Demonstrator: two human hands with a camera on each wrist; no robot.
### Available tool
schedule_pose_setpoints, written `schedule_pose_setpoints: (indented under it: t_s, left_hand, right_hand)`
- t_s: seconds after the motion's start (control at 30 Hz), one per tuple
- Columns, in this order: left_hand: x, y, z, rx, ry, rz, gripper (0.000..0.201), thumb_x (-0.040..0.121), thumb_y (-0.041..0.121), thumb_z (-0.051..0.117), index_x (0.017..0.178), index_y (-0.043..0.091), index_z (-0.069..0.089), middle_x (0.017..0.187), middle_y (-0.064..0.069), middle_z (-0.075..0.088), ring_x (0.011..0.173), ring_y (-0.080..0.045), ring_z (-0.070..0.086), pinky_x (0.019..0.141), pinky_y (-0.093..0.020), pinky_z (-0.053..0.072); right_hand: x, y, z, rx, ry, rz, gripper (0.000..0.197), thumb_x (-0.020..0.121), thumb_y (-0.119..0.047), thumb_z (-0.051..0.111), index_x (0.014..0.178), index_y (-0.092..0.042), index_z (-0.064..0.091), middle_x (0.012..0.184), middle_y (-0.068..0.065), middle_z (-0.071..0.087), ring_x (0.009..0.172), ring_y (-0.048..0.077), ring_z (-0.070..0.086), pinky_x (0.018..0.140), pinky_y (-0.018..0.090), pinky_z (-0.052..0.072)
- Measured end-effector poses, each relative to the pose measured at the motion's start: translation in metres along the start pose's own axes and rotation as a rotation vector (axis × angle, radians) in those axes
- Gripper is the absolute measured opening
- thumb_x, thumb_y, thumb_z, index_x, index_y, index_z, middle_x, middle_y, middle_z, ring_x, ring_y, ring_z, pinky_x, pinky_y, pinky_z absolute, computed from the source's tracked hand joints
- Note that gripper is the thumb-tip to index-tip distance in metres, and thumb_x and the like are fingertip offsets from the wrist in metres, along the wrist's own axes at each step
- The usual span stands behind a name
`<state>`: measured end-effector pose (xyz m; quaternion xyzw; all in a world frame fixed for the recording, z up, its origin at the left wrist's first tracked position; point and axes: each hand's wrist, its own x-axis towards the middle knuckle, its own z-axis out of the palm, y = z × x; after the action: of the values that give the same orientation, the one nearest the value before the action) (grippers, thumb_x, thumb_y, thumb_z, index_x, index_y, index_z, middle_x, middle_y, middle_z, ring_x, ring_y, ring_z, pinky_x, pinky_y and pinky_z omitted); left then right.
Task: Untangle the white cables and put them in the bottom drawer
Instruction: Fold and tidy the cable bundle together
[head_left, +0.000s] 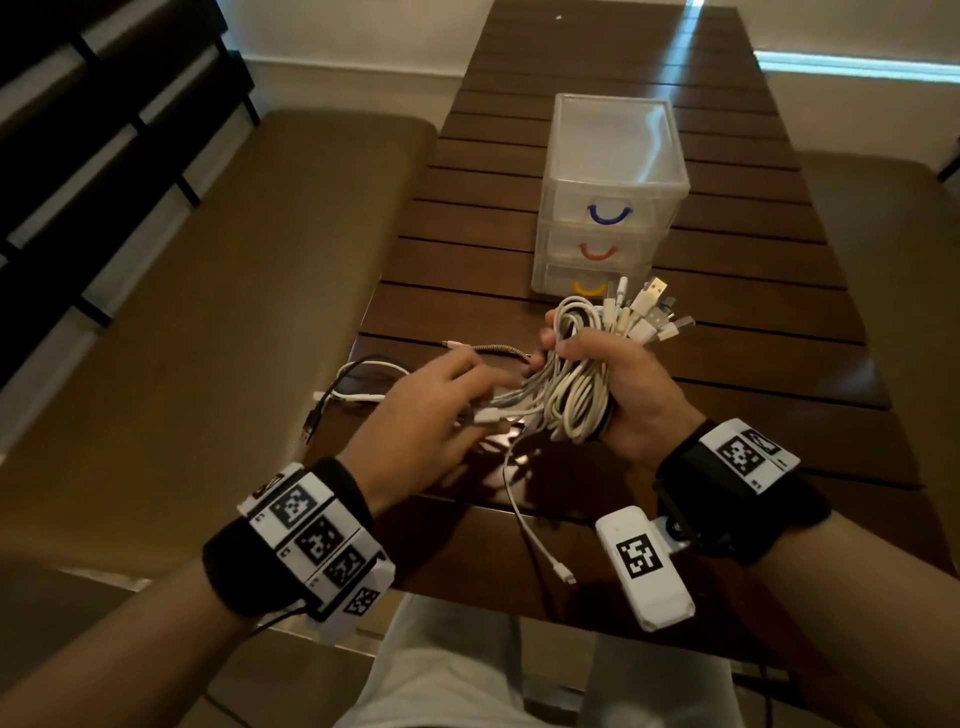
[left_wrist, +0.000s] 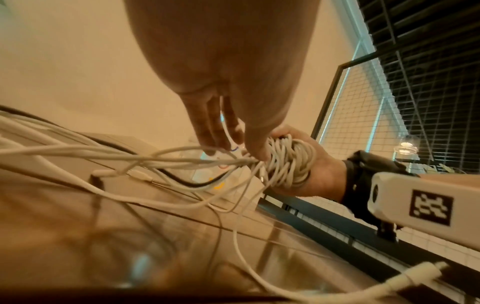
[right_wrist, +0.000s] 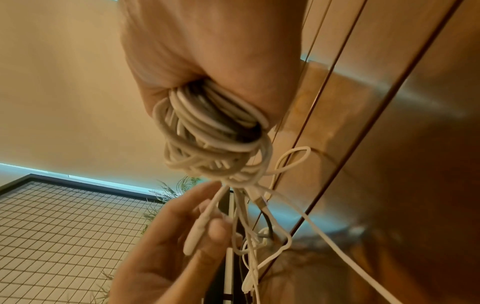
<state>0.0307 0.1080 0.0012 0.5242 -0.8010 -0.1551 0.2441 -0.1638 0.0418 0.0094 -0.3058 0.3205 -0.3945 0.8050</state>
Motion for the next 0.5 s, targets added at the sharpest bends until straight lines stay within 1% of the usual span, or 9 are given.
schedule_pose_setpoints:
  t_s: [0.07, 0.1, 0.13, 0.2, 0.23, 0.27, 0.37, 0.4, 0.5]
  left_hand:
    - [-0.002, -0.007, -0.001, -0.021, 0.078, 0.040, 0.023, 0.083, 0.018, 0.071, 0.106, 0.022, 0.070, 0.096, 0.011, 0.063, 0.086, -0.004, 0.056, 0.075, -0.030, 0.053]
    - [-0.001, -0.006, -0.002, -0.040, 0.079, 0.050, 0.015, 0.082, 0.022, 0.072, 0.097, 0.020, 0.072, 0.091, 0.011, 0.065, 0.084, -0.005, 0.057, 0.073, -0.032, 0.052]
    - [0.000, -0.003, -0.003, -0.070, 0.062, 0.045, 0.017, 0.081, 0.033, 0.071, 0.093, 0.021, 0.074, 0.088, 0.013, 0.067, 0.083, -0.005, 0.057, 0.071, -0.030, 0.051]
    - [0.003, 0.001, -0.002, -0.115, 0.020, 0.017, 0.034, 0.077, 0.055, 0.064, 0.093, 0.026, 0.074, 0.087, 0.017, 0.067, 0.083, -0.002, 0.055, 0.072, -0.025, 0.047]
    - [0.005, 0.004, 0.000, -0.127, 0.032, 0.010, 0.036, 0.077, 0.058, 0.062, 0.093, 0.028, 0.074, 0.086, 0.019, 0.067, 0.082, -0.001, 0.055, 0.073, -0.023, 0.046]
    - [0.006, 0.007, 0.002, -0.152, 0.063, 0.000, 0.032, 0.079, 0.055, 0.063, 0.092, 0.028, 0.074, 0.085, 0.020, 0.067, 0.081, 0.000, 0.057, 0.072, -0.023, 0.045]
    - [0.013, 0.016, 0.007, -0.368, 0.171, -0.123, 0.008, 0.086, 0.028, 0.070, 0.089, 0.023, 0.075, 0.082, 0.023, 0.066, 0.080, 0.003, 0.063, 0.070, -0.015, 0.047]
    - [0.017, 0.019, 0.006, -0.430, 0.175, -0.176, 0.008, 0.088, 0.026, 0.069, 0.088, 0.020, 0.075, 0.082, 0.019, 0.068, 0.080, 0.000, 0.065, 0.070, -0.019, 0.051]
    - [0.025, 0.024, 0.007, -0.507, 0.145, -0.262, 0.020, 0.090, 0.034, 0.065, 0.087, 0.016, 0.073, 0.080, 0.002, 0.071, 0.077, -0.017, 0.067, 0.074, -0.046, 0.055]
  right_hand:
    - [-0.001, 0.003, 0.000, -0.008, 0.000, 0.006, 0.032, 0.076, 0.000, 0.053, 0.106, -0.008, 0.061, 0.085, 0.003, 0.061, 0.079, 0.021, 0.062, 0.083, 0.041, 0.053]
    - [-0.001, 0.003, 0.000, -0.015, 0.005, 0.003, 0.033, 0.075, 0.000, 0.053, 0.106, -0.008, 0.061, 0.085, 0.003, 0.061, 0.079, 0.021, 0.062, 0.083, 0.041, 0.053]
    - [0.000, 0.003, 0.000, -0.017, 0.010, 0.000, 0.033, 0.075, 0.000, 0.053, 0.106, -0.008, 0.061, 0.085, 0.003, 0.061, 0.078, 0.021, 0.062, 0.084, 0.041, 0.053]
    - [0.000, 0.002, 0.001, -0.012, 0.019, -0.009, 0.033, 0.076, 0.000, 0.053, 0.106, -0.008, 0.061, 0.085, 0.003, 0.061, 0.078, 0.020, 0.061, 0.087, 0.042, 0.051]
    - [0.000, 0.002, 0.002, -0.016, 0.021, -0.013, 0.033, 0.075, 0.000, 0.053, 0.107, -0.008, 0.061, 0.085, 0.003, 0.061, 0.078, 0.020, 0.061, 0.087, 0.043, 0.051]
    - [0.000, 0.002, 0.002, -0.032, 0.025, -0.015, 0.034, 0.075, 0.000, 0.055, 0.107, -0.008, 0.062, 0.085, 0.003, 0.062, 0.078, 0.019, 0.061, 0.086, 0.043, 0.051]
    - [-0.004, 0.005, 0.004, -0.174, 0.055, -0.034, 0.035, 0.074, -0.004, 0.061, 0.109, -0.008, 0.067, 0.092, 0.006, 0.067, 0.083, 0.021, 0.064, 0.074, 0.043, 0.055]
    - [-0.006, 0.006, 0.004, -0.223, 0.067, -0.045, 0.038, 0.073, -0.006, 0.062, 0.111, -0.006, 0.067, 0.095, 0.009, 0.068, 0.083, 0.023, 0.066, 0.070, 0.042, 0.056]
    - [-0.010, 0.006, 0.004, -0.251, 0.075, -0.046, 0.035, 0.078, -0.006, 0.064, 0.113, -0.002, 0.067, 0.091, 0.013, 0.069, 0.073, 0.022, 0.068, 0.059, 0.036, 0.057]
